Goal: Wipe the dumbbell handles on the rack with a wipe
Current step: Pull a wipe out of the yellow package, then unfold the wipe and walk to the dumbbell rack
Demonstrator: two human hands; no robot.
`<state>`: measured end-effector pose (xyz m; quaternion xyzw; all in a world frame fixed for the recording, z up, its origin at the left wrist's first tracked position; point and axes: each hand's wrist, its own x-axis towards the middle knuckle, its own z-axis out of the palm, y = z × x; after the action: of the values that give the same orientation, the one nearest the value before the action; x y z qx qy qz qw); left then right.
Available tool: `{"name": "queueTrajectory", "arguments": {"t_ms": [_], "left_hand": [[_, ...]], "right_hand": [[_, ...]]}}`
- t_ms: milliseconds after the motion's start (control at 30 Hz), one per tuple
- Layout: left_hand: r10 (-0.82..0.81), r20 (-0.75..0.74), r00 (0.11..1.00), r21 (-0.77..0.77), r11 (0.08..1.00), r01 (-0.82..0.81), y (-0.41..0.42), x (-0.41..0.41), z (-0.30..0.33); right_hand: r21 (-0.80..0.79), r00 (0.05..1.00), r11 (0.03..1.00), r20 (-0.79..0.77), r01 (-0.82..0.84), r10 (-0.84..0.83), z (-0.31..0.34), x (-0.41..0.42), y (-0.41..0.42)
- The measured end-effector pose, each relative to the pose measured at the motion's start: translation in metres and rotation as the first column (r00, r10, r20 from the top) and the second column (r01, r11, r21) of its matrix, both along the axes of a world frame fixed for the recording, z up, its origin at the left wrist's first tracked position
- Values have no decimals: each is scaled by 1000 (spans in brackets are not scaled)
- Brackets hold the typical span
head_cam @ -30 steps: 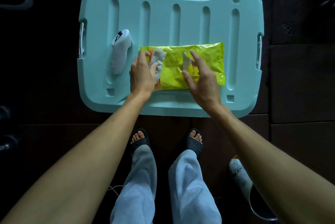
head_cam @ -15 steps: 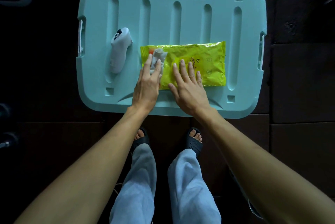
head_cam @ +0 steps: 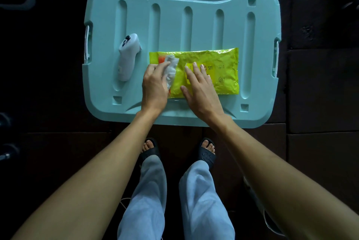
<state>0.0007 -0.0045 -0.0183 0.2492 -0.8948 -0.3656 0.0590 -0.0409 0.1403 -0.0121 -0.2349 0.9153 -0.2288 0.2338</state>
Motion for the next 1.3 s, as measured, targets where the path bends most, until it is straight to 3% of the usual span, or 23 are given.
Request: {"name": "queueTrajectory", "arguments": {"t_ms": [133, 267, 433, 667, 1067, 1167, 1300], "left_hand": [[9, -55, 998, 72, 997, -5, 6, -7, 27], [48, -126, 991, 168, 986, -26, 14, -13, 58], [32, -122, 992, 400, 916, 20, 32, -18, 114], [-132, -59, 989, 313, 939, 144, 43, -11, 205], [-119, -121, 986, 234, 961, 145, 63, 18, 346], [-69, -113, 991, 340, 935, 104, 67, 18, 375], [2, -129, 992, 483, 874, 61, 75, 16, 408]], "right_hand": [[-258, 985, 951, 43, 171, -165, 18, -12, 4], [-369, 957, 884, 155, 287, -246, 51, -23, 5], [-446, 877, 763, 340, 469, -340, 112, -24, 10], [-480, 788, 632, 461, 608, -408, 207, -14, 32], [-551, 833, 628, 416, 550, -364, 346, 5, 65], [-533, 878, 701, 355, 473, -322, 367, -2, 76], [-505, 849, 752, 510, 424, -136, 391, -9, 91]]}}
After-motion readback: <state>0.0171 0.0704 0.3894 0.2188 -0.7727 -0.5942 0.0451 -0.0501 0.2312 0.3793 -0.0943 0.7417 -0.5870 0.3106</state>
